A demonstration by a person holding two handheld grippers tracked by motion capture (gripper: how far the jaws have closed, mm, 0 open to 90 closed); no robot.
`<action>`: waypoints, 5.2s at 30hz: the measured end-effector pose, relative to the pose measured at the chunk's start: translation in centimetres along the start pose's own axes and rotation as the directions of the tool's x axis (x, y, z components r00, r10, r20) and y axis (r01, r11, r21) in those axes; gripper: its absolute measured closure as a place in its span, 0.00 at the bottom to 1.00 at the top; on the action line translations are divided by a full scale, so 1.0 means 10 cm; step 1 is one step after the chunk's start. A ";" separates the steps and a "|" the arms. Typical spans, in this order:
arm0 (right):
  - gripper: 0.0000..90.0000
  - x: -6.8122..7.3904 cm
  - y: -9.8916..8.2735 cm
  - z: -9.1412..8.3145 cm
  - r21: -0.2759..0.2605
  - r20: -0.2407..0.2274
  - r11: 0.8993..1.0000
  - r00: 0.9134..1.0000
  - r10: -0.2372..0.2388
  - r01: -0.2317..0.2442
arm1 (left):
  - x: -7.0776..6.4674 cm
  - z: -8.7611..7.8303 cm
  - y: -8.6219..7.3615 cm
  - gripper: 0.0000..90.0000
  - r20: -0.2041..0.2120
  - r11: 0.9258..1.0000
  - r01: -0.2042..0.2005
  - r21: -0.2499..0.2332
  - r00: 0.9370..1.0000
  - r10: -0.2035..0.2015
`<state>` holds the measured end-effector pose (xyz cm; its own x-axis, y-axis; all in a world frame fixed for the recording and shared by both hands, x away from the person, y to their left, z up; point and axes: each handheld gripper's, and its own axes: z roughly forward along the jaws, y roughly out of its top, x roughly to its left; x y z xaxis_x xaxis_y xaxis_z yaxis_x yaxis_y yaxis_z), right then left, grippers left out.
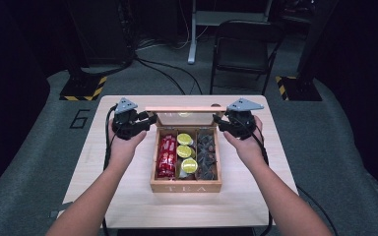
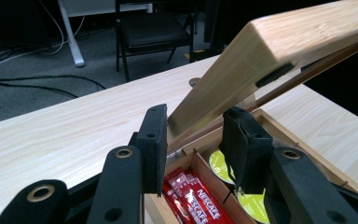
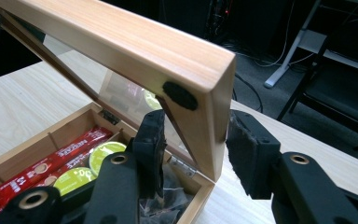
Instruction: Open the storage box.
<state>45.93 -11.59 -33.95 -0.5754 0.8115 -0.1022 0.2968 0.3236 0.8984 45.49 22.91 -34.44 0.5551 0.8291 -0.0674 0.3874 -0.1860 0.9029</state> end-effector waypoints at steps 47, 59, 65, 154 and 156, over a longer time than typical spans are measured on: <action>0.72 -0.23 0.20 0.32 0.000 0.046 0.999 0.998 0.053 -0.053 | 0.24 0.31 0.30 0.70 -0.022 1.000 -0.002 -0.014 1.000 0.002; 0.72 -0.29 0.26 0.39 0.014 0.045 0.996 0.995 0.091 -0.092 | 0.27 0.44 0.24 0.69 -0.042 0.999 0.041 -0.016 0.998 -0.042; 0.72 -0.30 0.28 0.42 0.023 0.055 0.996 0.995 0.083 -0.084 | 0.33 0.54 0.13 0.69 -0.030 0.998 0.061 -0.006 0.998 -0.062; 0.72 -0.32 -0.27 0.96 0.154 0.084 0.976 0.986 0.141 -0.153 | 0.25 0.61 0.04 0.53 -0.071 0.993 0.121 -0.003 0.990 -0.121; 0.72 -0.33 -0.27 0.96 0.156 0.082 0.974 0.984 0.156 -0.167 | 0.24 0.61 0.00 0.52 -0.063 0.992 0.126 0.002 0.990 -0.126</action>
<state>54.32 -10.43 -40.13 -0.4576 0.8891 0.0041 0.5040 0.2556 0.8250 51.29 21.66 -37.18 0.4540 0.8777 -0.1535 0.4562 -0.0810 0.8862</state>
